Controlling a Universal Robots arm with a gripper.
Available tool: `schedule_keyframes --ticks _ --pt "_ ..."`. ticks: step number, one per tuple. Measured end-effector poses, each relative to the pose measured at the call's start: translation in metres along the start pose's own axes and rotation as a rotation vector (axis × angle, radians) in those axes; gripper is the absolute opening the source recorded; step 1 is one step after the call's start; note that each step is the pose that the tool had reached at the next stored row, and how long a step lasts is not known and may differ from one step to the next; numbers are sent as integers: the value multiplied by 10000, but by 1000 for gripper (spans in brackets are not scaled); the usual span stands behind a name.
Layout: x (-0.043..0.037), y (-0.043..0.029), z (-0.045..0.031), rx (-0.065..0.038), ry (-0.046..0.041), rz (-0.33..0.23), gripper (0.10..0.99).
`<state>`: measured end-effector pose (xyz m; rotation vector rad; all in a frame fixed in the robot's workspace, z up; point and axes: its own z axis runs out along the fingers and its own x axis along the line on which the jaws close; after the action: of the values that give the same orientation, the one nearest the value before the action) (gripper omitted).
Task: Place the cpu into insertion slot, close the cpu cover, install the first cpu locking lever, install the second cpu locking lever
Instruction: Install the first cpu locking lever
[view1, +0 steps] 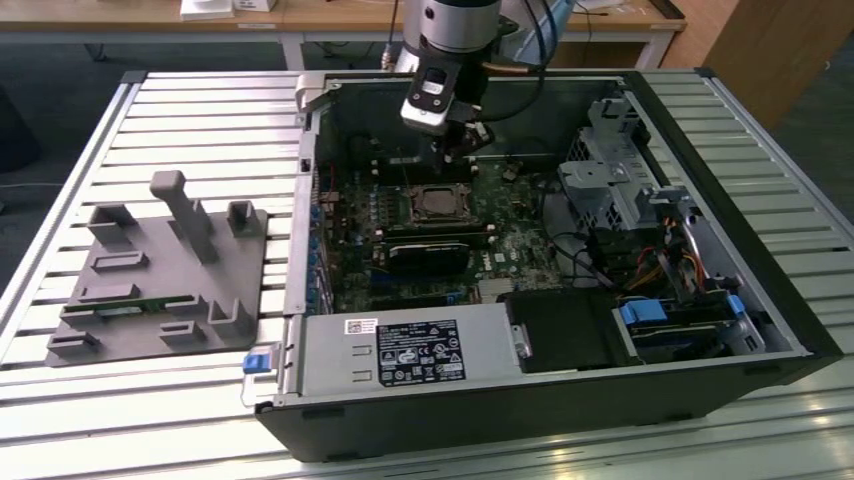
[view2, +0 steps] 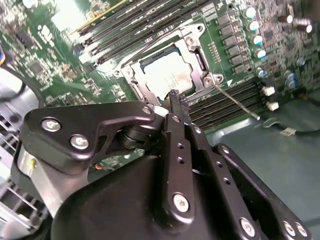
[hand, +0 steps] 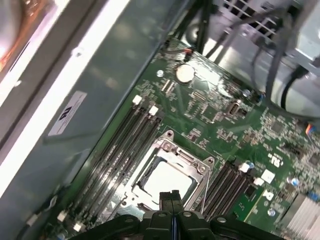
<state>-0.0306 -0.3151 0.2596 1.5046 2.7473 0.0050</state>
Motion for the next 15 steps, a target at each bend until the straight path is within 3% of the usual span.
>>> schedule_keyframes --ticks 15 --pt "0 0 5 -18 19 -2656 106"
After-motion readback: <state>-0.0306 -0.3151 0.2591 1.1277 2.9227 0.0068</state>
